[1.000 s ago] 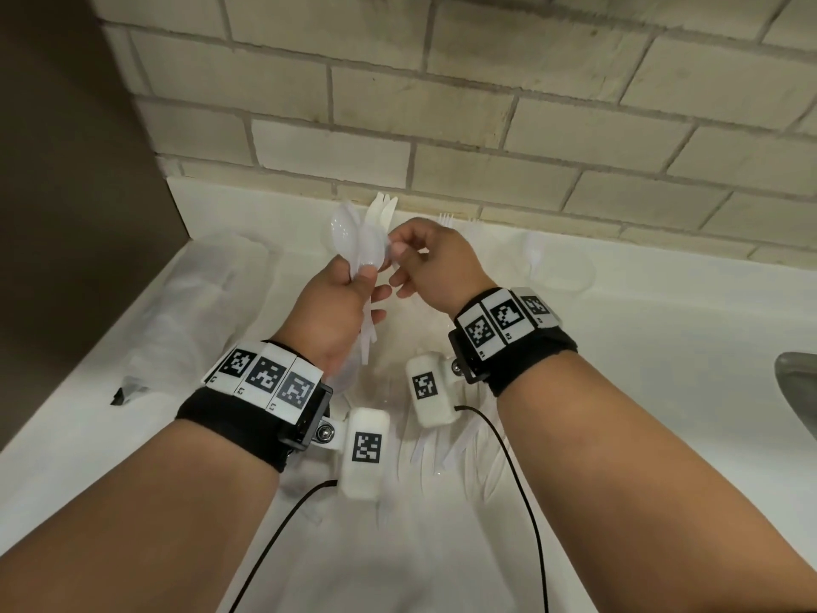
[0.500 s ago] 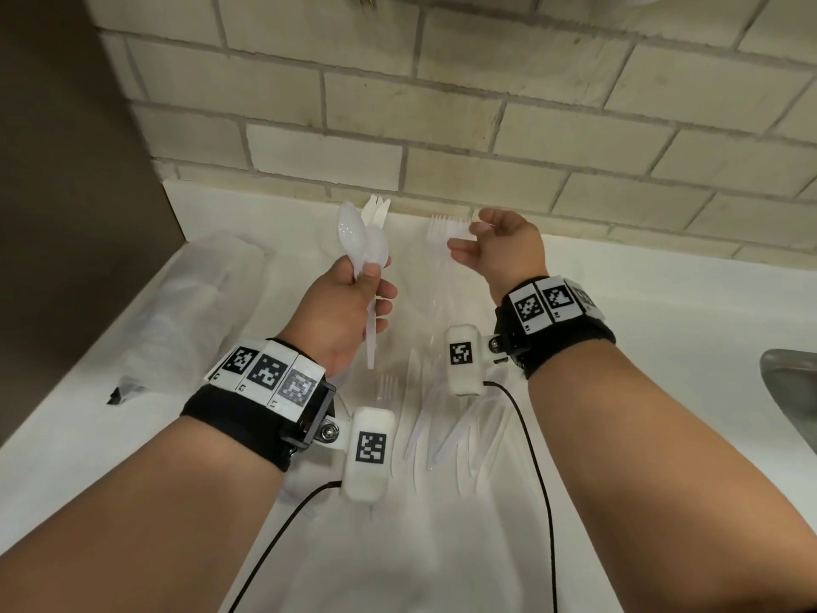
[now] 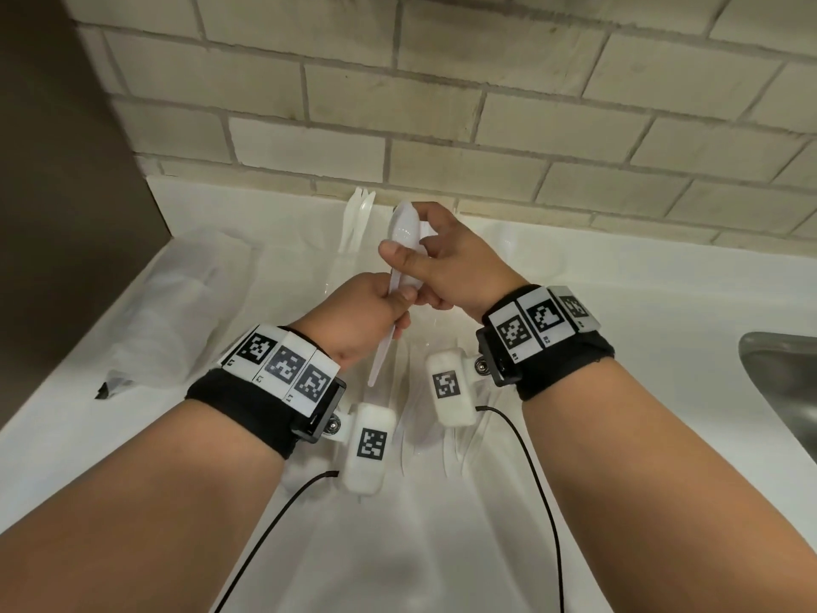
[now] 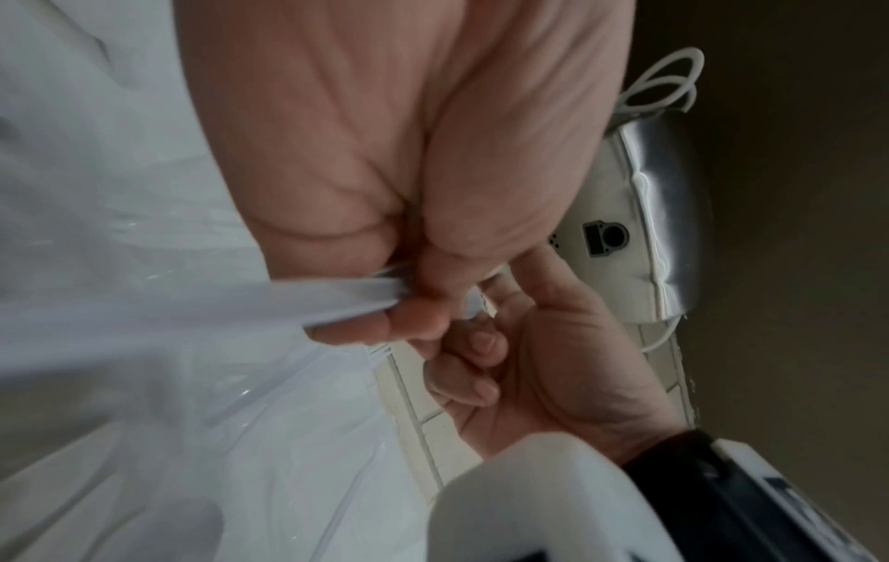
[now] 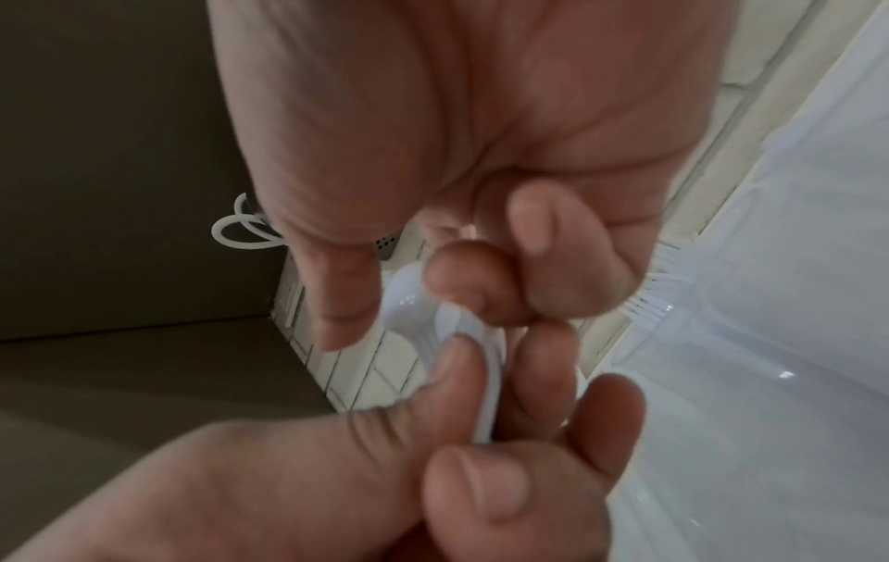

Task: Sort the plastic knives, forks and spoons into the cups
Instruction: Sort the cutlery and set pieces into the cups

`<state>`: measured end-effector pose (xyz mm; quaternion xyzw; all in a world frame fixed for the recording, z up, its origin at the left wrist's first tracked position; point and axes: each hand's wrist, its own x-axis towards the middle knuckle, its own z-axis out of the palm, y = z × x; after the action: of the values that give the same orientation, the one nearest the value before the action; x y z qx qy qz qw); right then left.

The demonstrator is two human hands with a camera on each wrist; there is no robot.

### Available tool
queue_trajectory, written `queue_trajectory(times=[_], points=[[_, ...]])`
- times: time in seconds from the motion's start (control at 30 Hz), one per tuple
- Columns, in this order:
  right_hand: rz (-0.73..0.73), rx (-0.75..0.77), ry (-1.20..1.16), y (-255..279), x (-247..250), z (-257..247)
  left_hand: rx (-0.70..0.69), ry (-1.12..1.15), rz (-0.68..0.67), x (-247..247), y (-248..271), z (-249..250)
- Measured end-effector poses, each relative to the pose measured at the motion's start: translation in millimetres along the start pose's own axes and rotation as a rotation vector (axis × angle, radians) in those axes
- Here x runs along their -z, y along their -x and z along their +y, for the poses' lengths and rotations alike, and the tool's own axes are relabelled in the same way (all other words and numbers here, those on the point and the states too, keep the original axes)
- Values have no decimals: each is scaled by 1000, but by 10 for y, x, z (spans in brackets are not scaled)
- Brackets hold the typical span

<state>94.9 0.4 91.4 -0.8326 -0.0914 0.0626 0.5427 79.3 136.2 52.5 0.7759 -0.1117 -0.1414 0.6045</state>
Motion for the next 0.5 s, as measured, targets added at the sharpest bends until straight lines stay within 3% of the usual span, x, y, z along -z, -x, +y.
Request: queue_trajectory(times=[0.27, 0.5], points=[[266, 6, -63, 78, 206, 125, 189, 6, -135, -87, 101, 2], [184, 22, -41, 217, 281, 113, 136, -123, -184, -220, 68, 18]])
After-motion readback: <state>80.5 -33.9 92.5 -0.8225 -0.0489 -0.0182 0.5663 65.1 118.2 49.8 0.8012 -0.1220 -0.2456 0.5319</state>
